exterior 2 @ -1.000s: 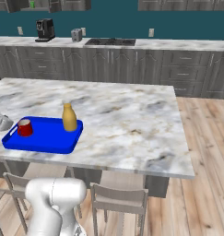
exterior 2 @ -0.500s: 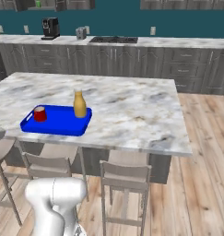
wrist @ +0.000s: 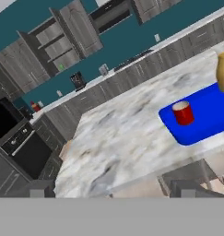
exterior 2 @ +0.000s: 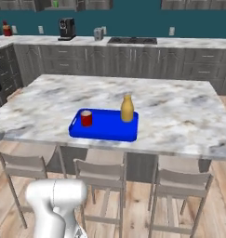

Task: There is a tray on the dining counter. Grab the cup, mug, and pitcher and place them on the tray. The pitcher may be placed next to the tray if it cannot fit the tray.

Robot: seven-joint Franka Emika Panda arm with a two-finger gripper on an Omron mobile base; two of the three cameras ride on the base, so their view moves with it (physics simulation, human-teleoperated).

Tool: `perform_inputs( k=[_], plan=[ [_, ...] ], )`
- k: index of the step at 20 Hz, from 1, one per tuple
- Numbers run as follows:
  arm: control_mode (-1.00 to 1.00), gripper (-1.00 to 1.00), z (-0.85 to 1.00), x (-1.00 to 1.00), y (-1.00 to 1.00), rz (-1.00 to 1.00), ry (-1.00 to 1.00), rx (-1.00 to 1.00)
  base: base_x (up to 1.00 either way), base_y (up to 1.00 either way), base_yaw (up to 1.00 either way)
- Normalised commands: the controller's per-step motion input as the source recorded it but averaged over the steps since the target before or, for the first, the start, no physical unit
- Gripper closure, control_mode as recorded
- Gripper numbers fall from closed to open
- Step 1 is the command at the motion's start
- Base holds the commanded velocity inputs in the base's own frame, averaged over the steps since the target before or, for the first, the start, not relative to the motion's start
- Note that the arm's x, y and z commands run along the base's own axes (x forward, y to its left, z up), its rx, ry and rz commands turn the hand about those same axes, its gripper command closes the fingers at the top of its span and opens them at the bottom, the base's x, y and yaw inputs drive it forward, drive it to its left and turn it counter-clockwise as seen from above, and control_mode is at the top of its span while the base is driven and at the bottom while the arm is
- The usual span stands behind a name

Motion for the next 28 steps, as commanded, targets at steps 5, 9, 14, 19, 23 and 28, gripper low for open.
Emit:
perform_inputs(
  k=[5, 9, 14, 19, 23, 28],
  plan=[
    [1.0, -1.0, 0.0, 0.0, 0.0, 0.0, 0.0, 0.0, 0.08, 1.0, -0.07],
    [1.0, -1.0, 0.0, 0.0, 0.0, 0.0, 0.0, 0.0, 0.19, 1.0, -0.11],
    [1.0, -1.0, 0.0, 0.0, 0.0, 0.0, 0.0, 0.0, 0.26, 1.0, -0.12],
    [1.0, -1.0, 0.0, 0.0, 0.0, 0.0, 0.0, 0.0, 0.37, 1.0, -0.13],
    [1.0, -1.0, 0.0, 0.0, 0.0, 0.0, 0.0, 0.0, 0.4, 1.0, -0.15],
    [1.0, -1.0, 0.0, 0.0, 0.0, 0.0, 0.0, 0.0, 0.85, 1.0, -0.16]
  ],
)
